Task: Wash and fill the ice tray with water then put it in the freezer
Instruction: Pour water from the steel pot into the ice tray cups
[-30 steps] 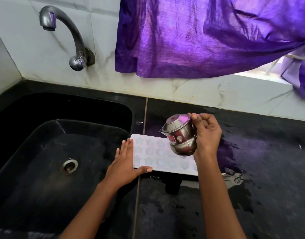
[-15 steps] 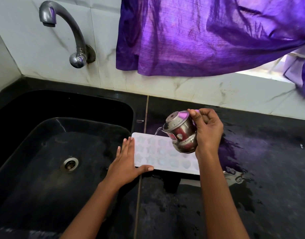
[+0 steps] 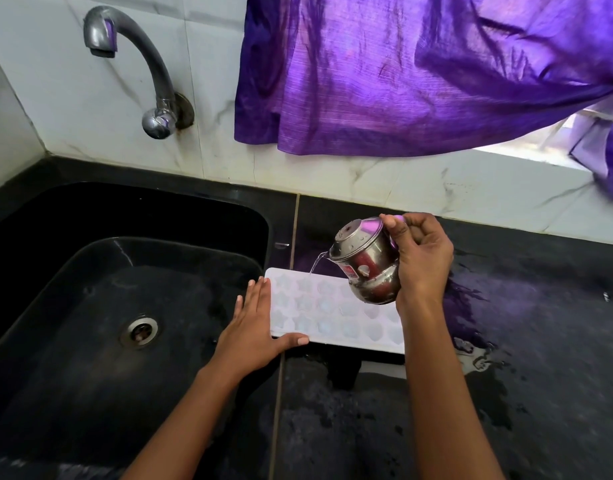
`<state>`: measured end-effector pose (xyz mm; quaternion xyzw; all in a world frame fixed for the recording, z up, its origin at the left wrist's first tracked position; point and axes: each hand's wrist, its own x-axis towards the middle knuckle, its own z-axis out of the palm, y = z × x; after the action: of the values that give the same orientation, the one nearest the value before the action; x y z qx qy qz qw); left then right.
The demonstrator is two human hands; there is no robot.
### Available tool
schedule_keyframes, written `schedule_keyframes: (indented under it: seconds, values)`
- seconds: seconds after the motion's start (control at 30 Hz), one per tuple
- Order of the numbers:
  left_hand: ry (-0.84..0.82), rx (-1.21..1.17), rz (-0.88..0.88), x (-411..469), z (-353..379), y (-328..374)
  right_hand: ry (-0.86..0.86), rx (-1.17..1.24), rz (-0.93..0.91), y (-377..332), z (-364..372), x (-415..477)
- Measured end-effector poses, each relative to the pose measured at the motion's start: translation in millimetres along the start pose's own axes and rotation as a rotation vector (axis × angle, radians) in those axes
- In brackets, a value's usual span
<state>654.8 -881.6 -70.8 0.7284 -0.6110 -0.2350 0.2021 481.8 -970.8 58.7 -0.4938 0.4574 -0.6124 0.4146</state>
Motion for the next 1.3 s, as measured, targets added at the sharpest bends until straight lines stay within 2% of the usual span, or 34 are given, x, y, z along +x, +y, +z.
schedule_keyframes:
  seconds: [0.23,0.43,0.53,1.3]
  values:
    - [-0.009,0.011,-0.015,-1,-1,1,0.017,0.008,0.025,4,-1,0]
    - [-0.028,0.034,-0.023,-2,-2,2,0.054,0.273,0.122,12,-1,-3]
    - [-0.033,0.042,-0.013,-2,-5,3,0.054,0.326,0.142,15,2,-4]
    - [-0.033,0.064,-0.005,-2,-4,2,-0.115,-0.012,0.072,15,27,-2]
